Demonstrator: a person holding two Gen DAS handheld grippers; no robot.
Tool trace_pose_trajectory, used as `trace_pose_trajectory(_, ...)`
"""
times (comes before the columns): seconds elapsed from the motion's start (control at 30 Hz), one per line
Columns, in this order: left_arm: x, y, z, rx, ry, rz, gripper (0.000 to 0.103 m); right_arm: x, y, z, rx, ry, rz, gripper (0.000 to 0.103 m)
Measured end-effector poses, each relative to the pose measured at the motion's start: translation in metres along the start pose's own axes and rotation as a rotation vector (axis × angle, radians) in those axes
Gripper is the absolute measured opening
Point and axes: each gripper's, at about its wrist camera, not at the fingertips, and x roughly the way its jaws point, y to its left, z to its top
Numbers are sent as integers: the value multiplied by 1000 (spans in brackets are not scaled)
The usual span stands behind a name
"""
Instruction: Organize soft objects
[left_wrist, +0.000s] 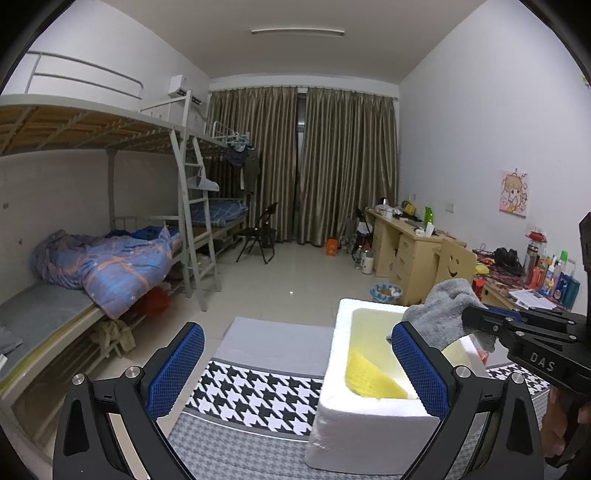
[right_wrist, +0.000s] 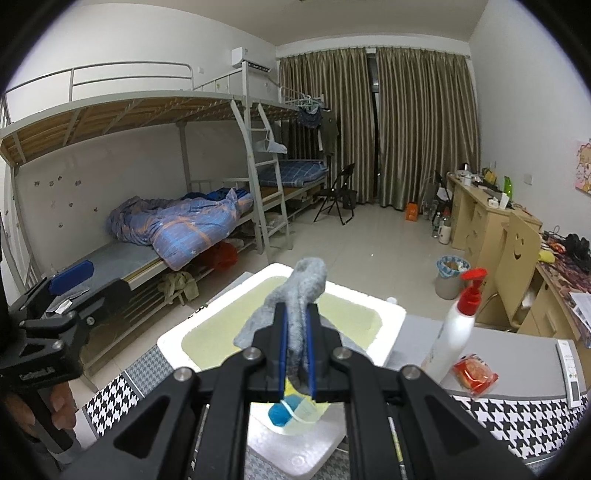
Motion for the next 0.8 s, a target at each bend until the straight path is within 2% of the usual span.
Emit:
trace_pose_trajectory(0.2, -2, 6, -3, 1, -1, 16, 102, 14, 2, -3, 15, 53, 25, 14)
trace_pose_trajectory(0.3, -3, 10, -4, -2, -3, 24, 102, 22, 5, -3, 9, 69, 21, 21)
trace_pose_trajectory(0.33, -3, 11, -5, -5, -4, 30, 102, 24, 8, -2, 6, 73, 23, 32)
trace_pose_trajectory(0.37, -3, 12, -5, -6, -4, 32, 102, 25, 10, -2, 2, 75, 25, 51)
trace_pose_trajectory(0.43, -4, 15, -6, -6, -3, 34, 102, 23, 12, -3, -7, 61, 24, 74)
trace_pose_trajectory(0.5, -4, 17, -7, -11, -1, 35, 102, 19, 16, -4, -26, 35, 22, 76)
trace_pose_trajectory(0.8, -6, 15, -9, -2, 0, 23, 102, 13, 16, -2, -26, 35, 17, 76)
